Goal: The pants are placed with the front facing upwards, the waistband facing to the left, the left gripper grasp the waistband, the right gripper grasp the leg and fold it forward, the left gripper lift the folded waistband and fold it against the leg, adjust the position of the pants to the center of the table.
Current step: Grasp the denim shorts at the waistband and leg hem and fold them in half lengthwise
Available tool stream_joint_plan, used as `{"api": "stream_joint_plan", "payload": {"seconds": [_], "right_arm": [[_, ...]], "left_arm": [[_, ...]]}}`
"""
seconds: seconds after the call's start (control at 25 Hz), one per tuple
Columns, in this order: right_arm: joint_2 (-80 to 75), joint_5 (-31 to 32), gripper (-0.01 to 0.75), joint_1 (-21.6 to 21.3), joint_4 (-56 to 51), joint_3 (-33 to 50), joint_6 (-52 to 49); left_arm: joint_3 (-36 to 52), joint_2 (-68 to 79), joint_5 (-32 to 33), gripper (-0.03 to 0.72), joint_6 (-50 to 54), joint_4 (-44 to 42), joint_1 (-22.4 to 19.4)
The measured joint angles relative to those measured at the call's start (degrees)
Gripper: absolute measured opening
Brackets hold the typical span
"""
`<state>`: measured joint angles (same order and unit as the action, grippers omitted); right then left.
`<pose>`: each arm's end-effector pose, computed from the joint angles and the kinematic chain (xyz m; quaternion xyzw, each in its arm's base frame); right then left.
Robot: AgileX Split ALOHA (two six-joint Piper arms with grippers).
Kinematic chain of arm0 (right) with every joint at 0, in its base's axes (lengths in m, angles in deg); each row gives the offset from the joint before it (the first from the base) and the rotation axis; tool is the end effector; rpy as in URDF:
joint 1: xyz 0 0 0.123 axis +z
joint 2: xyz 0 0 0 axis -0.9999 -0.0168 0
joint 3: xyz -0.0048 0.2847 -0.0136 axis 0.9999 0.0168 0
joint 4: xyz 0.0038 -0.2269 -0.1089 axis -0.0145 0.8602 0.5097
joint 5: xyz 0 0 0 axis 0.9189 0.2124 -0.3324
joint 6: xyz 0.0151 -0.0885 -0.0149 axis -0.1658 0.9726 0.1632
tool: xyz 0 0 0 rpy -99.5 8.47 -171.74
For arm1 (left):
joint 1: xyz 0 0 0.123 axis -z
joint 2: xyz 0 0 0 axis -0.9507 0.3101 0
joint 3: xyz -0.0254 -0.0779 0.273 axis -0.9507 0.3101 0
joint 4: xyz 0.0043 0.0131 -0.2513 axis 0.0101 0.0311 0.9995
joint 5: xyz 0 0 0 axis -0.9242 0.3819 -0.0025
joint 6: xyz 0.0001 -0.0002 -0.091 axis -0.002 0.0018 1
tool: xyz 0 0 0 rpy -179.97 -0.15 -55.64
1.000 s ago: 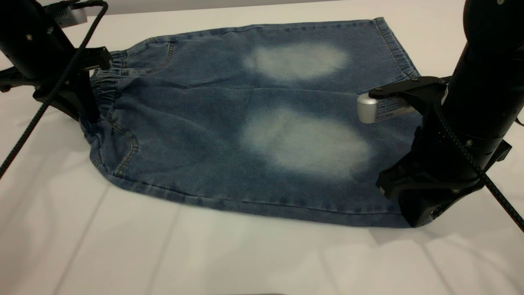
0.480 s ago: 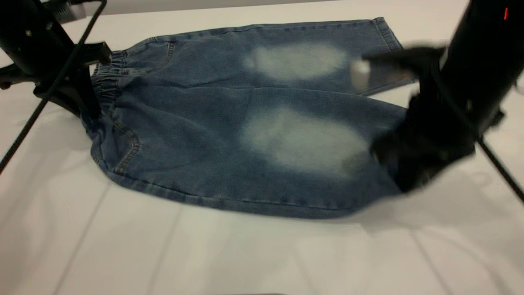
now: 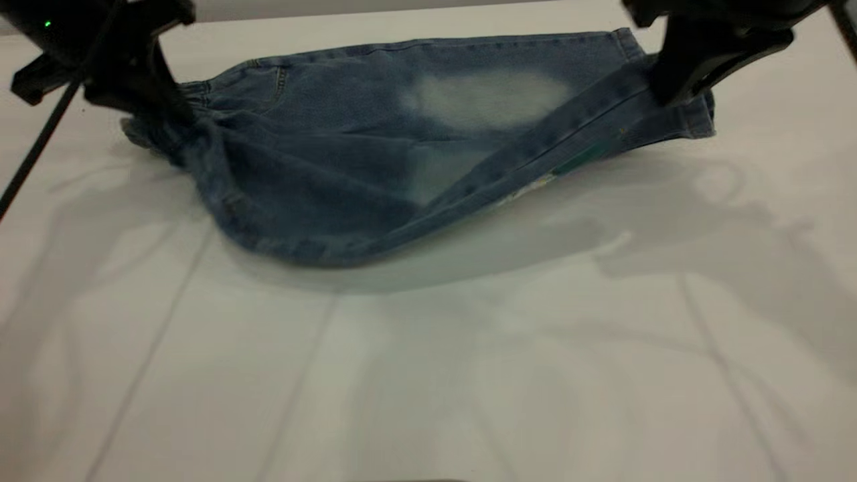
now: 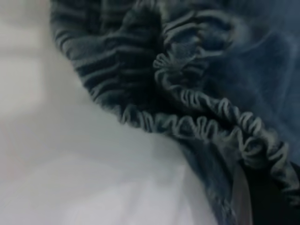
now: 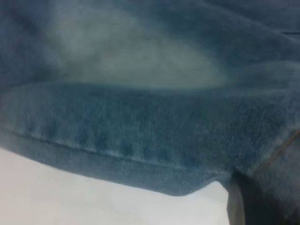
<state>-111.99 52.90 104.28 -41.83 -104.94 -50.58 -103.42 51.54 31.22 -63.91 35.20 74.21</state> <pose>0.3257 0.1043 0.1739 -0.0994 0.9707 0.1161 0.1854 0.4038 -0.0390 0.1323 -0.1262 0.9621 -0.1623 0.1794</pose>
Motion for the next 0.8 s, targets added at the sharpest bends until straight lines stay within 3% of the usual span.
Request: {"api": "stream_joint_plan", "payload": {"seconds": [0.24, 0.52, 0.8], "right_arm": [[0.0, -3.9, 0.034, -2.9, -2.8, 0.0, 0.1], [0.0, -14.5, 0.034, -3.0, -3.2, 0.0, 0.1], [-0.1, -20.0, 0.034, -3.0, -3.3, -0.2, 0.1]], "left_arm": [[0.0, 0.0, -6.8, 0.057, -2.7, 15.2, 0.0], [0.0, 0.0, -11.3, 0.057, -12.1, 41.1, 0.0], [0.0, 0.0, -16.1, 0.057, -24.7, 66.8, 0.0]]}}
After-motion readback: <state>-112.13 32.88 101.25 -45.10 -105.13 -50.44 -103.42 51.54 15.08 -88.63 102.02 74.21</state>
